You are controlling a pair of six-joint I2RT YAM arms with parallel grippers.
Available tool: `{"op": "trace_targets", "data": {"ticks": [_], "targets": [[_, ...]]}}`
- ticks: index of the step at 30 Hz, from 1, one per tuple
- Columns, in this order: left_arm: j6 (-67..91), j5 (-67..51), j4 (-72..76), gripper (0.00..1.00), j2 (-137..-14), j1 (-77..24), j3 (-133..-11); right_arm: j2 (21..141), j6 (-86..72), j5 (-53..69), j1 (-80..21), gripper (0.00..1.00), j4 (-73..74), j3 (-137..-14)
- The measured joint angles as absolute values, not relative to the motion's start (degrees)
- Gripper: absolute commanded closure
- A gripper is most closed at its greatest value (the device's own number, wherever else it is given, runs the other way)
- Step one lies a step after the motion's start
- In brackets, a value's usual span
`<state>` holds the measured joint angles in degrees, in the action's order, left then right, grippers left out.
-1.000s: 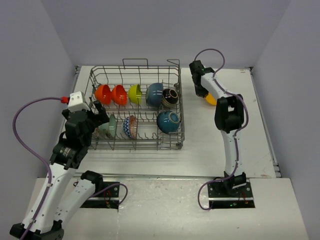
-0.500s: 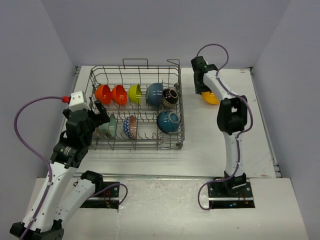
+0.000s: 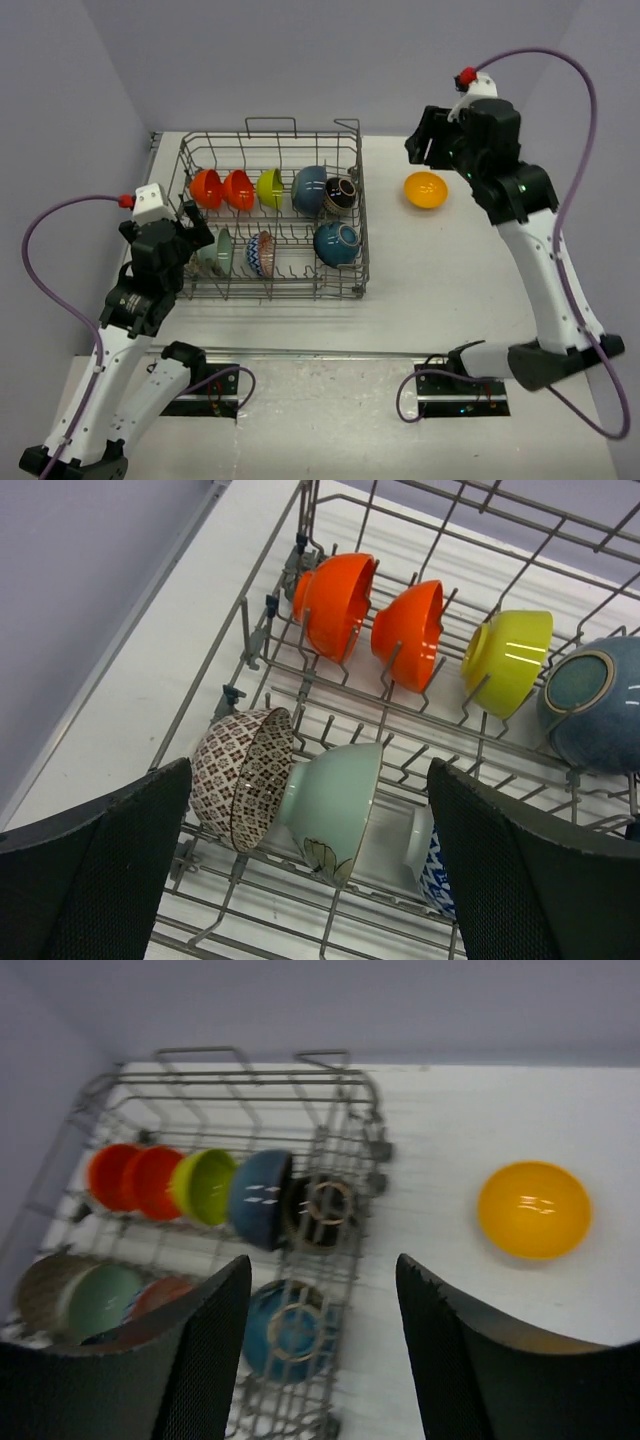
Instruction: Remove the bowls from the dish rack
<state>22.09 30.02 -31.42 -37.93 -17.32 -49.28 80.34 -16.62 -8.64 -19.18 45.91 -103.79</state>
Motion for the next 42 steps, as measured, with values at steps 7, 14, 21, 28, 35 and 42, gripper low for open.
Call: {"op": "trace_targets", "data": {"ticks": [7, 14, 21, 28, 35, 42], "targets": [[23.2, 33.7, -31.4, 0.00, -34.5, -17.3, -49.3, 65.9, -28.3, 16.0, -25.1, 0.23, 26.7, -88.0], [23.4, 33.9, -31.0, 0.00, -33.5, -16.6, -48.8, 81.7, -40.5, 21.6, -40.9, 0.05, 12.4, -83.4], [23.4, 33.6, -31.0, 0.00, -33.5, -16.5, -48.2, 99.6, -43.2, 11.5, -53.1, 0.05, 15.2, -89.4], [23.4, 33.4, -30.9, 0.00, -32.7, -16.6, -48.0, 101.9, -46.7, 5.4, -54.6, 0.12, 15.9, -87.7], [23.4, 33.2, -30.9, 0.00, -32.2, -16.6, -48.0, 106.2, -48.7, 5.1, -54.7, 0.24, 13.6, -86.7], [23.4, 33.2, -30.9, 0.00, -31.7, -16.6, -48.0, 111.6, -49.2, 5.5, -54.7, 0.34, 12.5, -86.8]]}}
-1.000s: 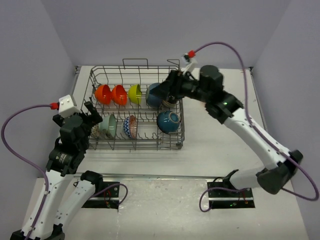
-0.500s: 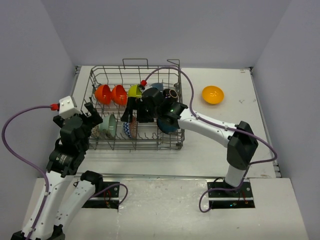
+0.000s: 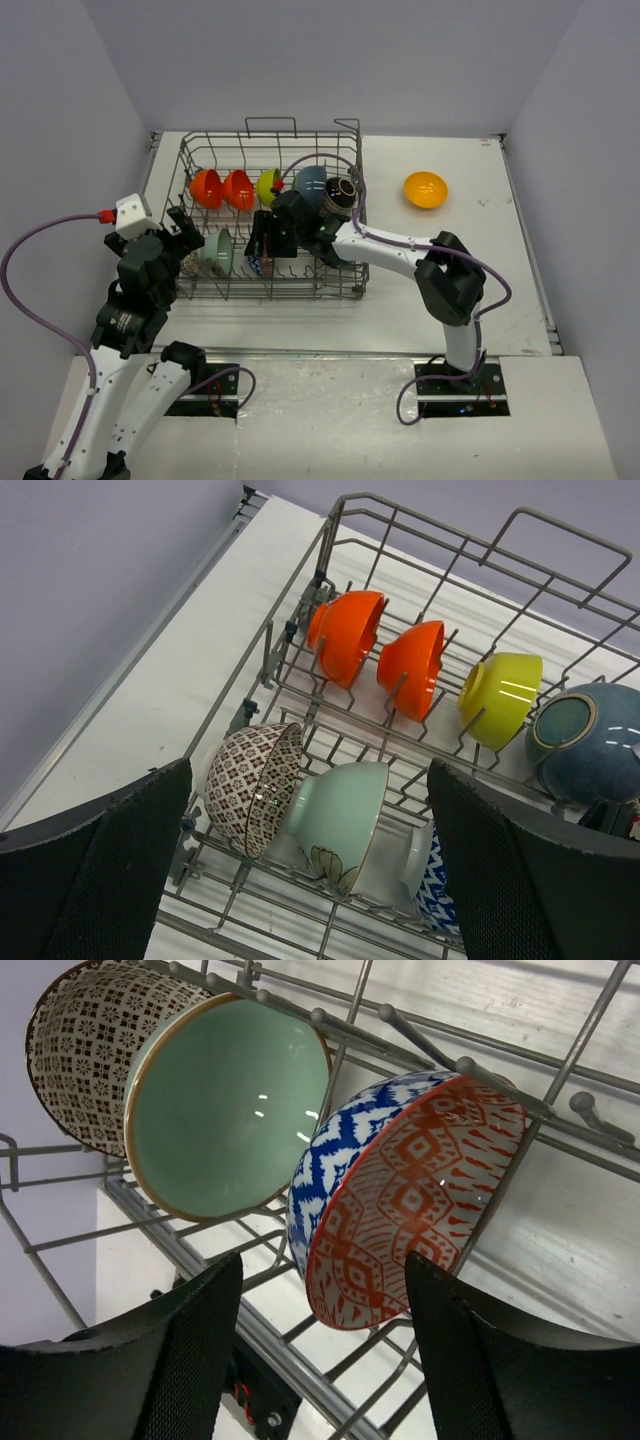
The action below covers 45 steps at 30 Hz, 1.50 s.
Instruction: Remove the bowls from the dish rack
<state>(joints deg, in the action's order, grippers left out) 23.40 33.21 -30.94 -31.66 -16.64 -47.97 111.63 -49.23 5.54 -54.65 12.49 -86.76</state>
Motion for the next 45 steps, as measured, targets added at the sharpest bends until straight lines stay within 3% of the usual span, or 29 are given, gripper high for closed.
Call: {"op": "trace_targets", "data": {"ticks": [8, 23, 30, 35, 45], "targets": [[23.4, 33.2, -30.9, 0.00, -31.5, -16.6, -48.0, 114.0, -51.6, 11.2, -53.1, 0.59, 7.4, -86.7], [23.4, 33.2, -30.9, 0.00, -31.4, -16.7, -48.0, 116.0, -57.5, 23.0, -50.0, 0.67, -3.2, -83.0], [23.4, 33.2, -30.9, 0.00, -31.4, -16.9, -48.0, 117.1, -60.2, 27.4, -49.3, 0.79, -7.7, -81.9], [23.4, 33.2, -30.9, 0.00, -31.4, -16.9, -48.0, 117.2, -60.9, 29.0, -48.8, 0.95, -9.6, -81.1], [23.4, 33.2, -30.9, 0.00, -31.4, -16.9, -48.0, 117.1, -63.5, 31.6, -48.1, 1.00, -15.6, -80.0]]}}
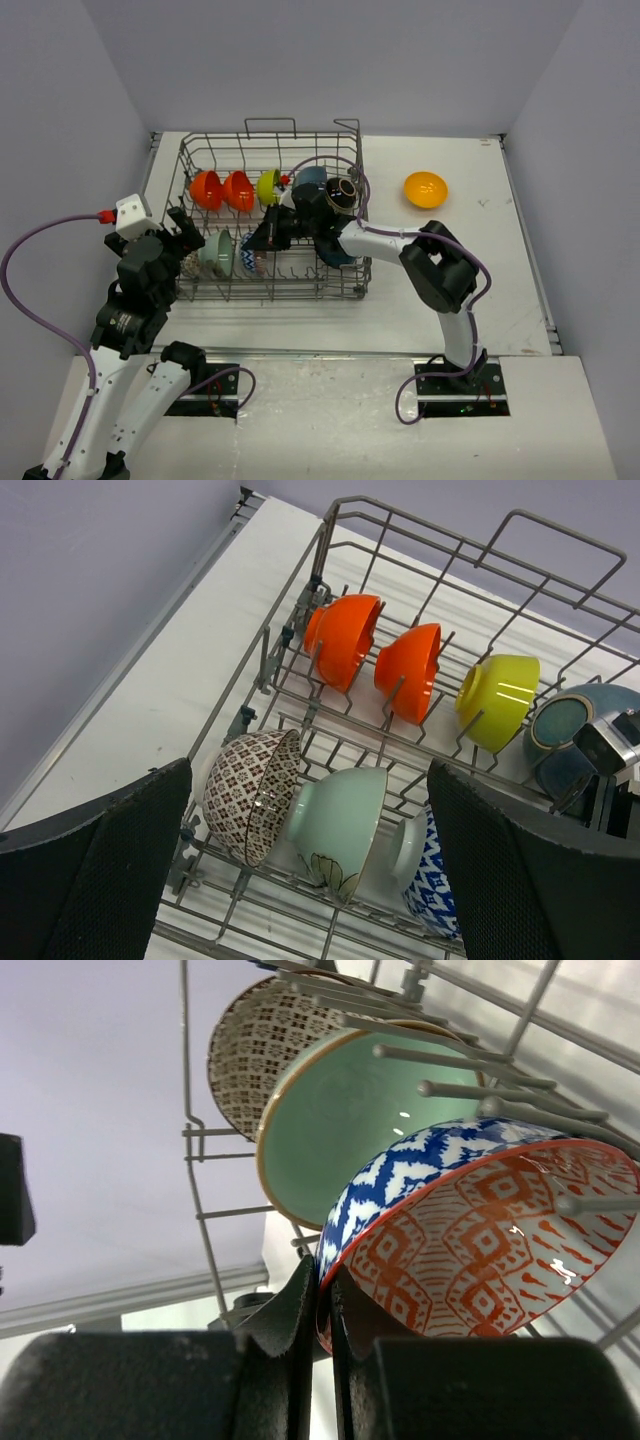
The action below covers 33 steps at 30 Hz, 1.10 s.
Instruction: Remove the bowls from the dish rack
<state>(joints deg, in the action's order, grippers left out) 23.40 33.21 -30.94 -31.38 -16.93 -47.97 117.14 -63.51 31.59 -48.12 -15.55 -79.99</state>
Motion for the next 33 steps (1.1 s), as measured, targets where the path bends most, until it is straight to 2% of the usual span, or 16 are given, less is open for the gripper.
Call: {"op": "trace_targets", "data": {"ticks": [15, 23, 29, 33], "targets": [[23.4, 33.2, -30.9, 0.00, -31.4, -16.9, -48.0, 116.2, -68.1, 36.2, -47.9, 1.00, -23.7, -79.0], [23.4, 33.3, -30.9, 0.00, -31.4, -16.9, -48.0, 107.5, -66.3, 36.7, -47.7, 1.00, -19.7, -78.9], [23.4, 33.3, -30.9, 0.00, -31.4, -16.9, -48.0, 103.7, -63.9, 37.5, -47.7, 1.00, -17.0, -85.1], [23.4, 33.3, -31.0, 0.00, -31.4, -16.9, -48.0, 103.0, -58.6, 37.9, -47.1, 1.00, -9.3, -91.0]]}}
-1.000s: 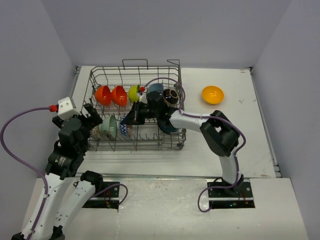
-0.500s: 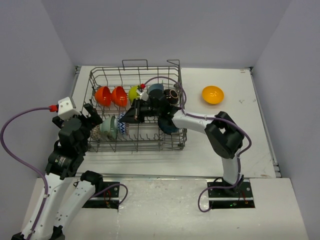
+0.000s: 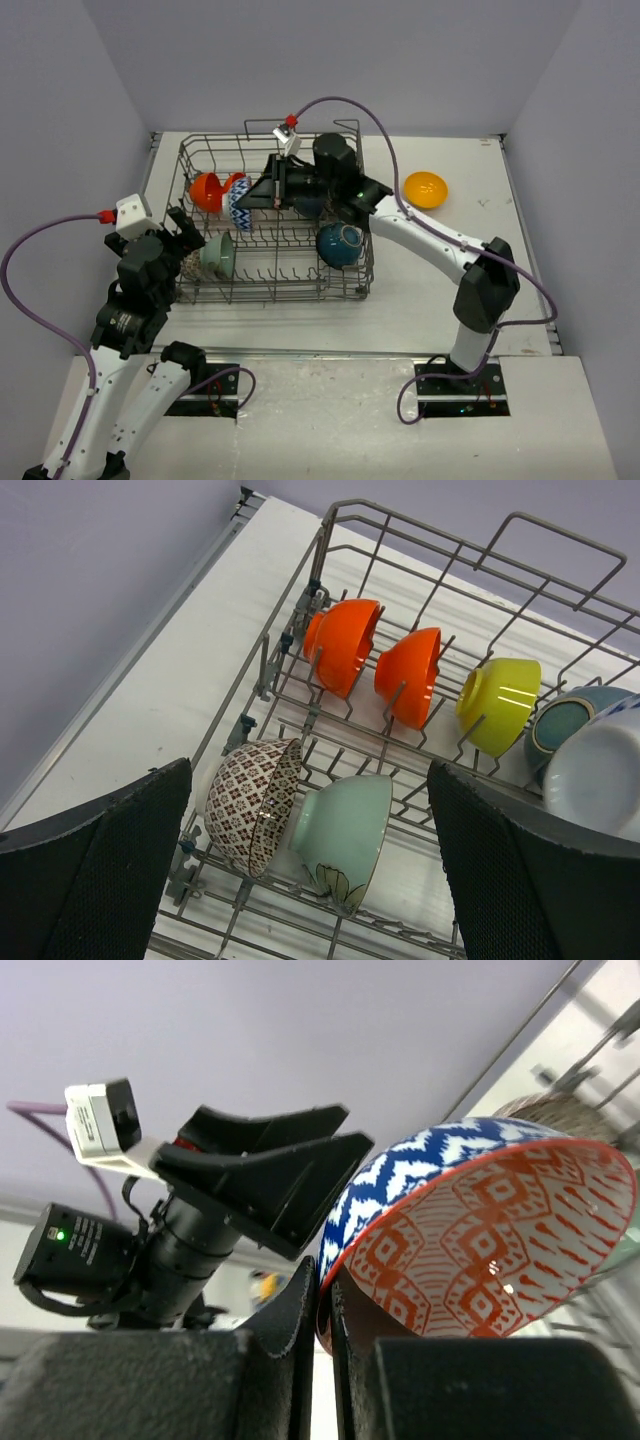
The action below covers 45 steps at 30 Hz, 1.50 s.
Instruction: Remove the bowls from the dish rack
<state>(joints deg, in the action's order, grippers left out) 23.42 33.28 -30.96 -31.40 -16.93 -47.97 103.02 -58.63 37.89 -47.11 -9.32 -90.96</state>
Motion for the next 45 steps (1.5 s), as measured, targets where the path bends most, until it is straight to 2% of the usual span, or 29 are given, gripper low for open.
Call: {"op": "trace_targets", "data": {"ticks": [3, 8, 13, 17, 20, 24, 31, 37, 45], "targets": [[23.4, 33.3, -31.0, 0.00, -31.5, -17.0, -48.0, 101.6, -51.0, 34.6, -45.7, 1.00, 1.6, -96.6], [23.4, 33.3, -31.0, 0.00, -31.5, -17.2, -48.0, 95.0, -35.5, 17.7, -40.5, 1.00, 22.5, -108.2], [23.4, 33.3, -31.0, 0.00, -31.6, -17.3, -48.0, 83.5, -25.8, -0.3, -31.2, 1.00, 31.1, -107.0], [23.4, 33.3, -30.9, 0.00, -32.0, -17.4, -48.0, 80.4, -20.2, -10.2, -21.5, 1.00, 37.3, -104.9], [23.4, 33.3, -30.9, 0.00, -32.6, -17.4, -48.0, 86.9, -16.9, -13.1, -16.3, 1.00, 44.0, -109.9], [23.4, 33.3, -30.9, 0.00, -33.4, -17.4, -48.0, 103.3, -12.5, -14.1, -12.3, 1.00, 50.3, -120.1], [23.4, 33.3, -31.0, 0.00, -33.7, -17.5, -48.0, 122.4, -8.7, -13.8, -9.4, 1.00, 57.2, -125.4], [23.4, 33.2, -30.9, 0.00, -33.8, -17.8, -48.0, 130.1, -6.8, -13.5, -8.6, 1.00, 58.9, -128.4], [23.4, 33.2, -30.9, 0.00, -33.8, -17.8, -48.0, 134.6, -6.2, -12.0, -8.6, 1.00, 59.2, -128.6]]}}
